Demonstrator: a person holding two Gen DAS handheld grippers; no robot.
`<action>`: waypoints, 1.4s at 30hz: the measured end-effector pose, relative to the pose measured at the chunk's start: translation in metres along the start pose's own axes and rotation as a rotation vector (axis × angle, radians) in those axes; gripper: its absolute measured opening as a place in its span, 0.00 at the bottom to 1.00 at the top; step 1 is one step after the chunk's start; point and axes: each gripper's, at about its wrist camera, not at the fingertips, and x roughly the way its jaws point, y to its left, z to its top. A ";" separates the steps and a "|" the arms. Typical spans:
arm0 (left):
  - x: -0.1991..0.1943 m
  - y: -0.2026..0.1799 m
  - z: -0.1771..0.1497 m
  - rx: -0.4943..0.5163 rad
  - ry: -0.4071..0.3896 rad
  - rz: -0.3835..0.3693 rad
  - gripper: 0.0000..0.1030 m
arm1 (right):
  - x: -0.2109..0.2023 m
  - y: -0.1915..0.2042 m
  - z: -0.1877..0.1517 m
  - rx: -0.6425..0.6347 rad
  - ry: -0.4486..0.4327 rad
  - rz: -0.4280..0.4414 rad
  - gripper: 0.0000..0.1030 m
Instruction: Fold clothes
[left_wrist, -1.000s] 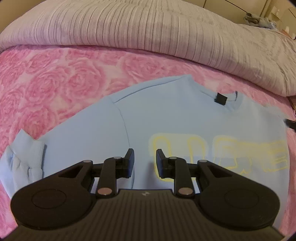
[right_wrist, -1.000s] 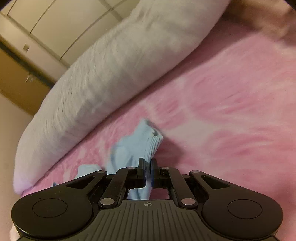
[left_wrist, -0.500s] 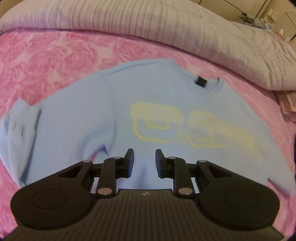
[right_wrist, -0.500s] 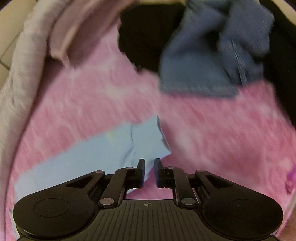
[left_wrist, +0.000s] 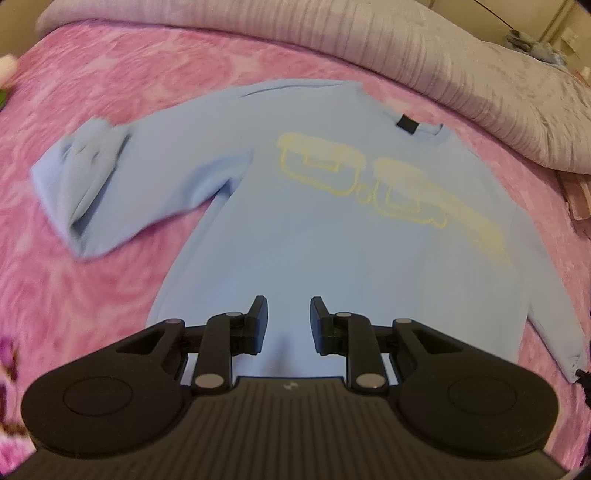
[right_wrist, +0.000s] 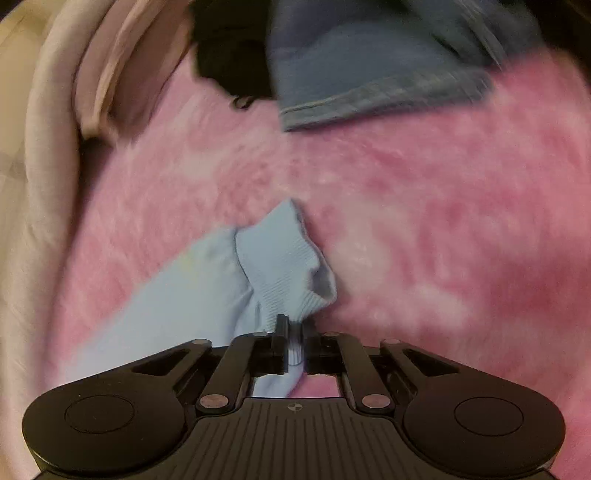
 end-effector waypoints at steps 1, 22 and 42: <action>-0.007 0.003 -0.005 -0.006 -0.006 0.011 0.20 | 0.000 0.006 0.002 -0.061 -0.010 -0.012 0.04; 0.019 0.126 -0.073 -0.151 0.159 -0.004 0.38 | -0.047 0.045 -0.217 -0.256 0.501 0.282 0.43; 0.027 0.133 -0.058 0.052 0.215 -0.155 0.05 | -0.101 0.131 -0.386 -0.961 0.288 0.166 0.13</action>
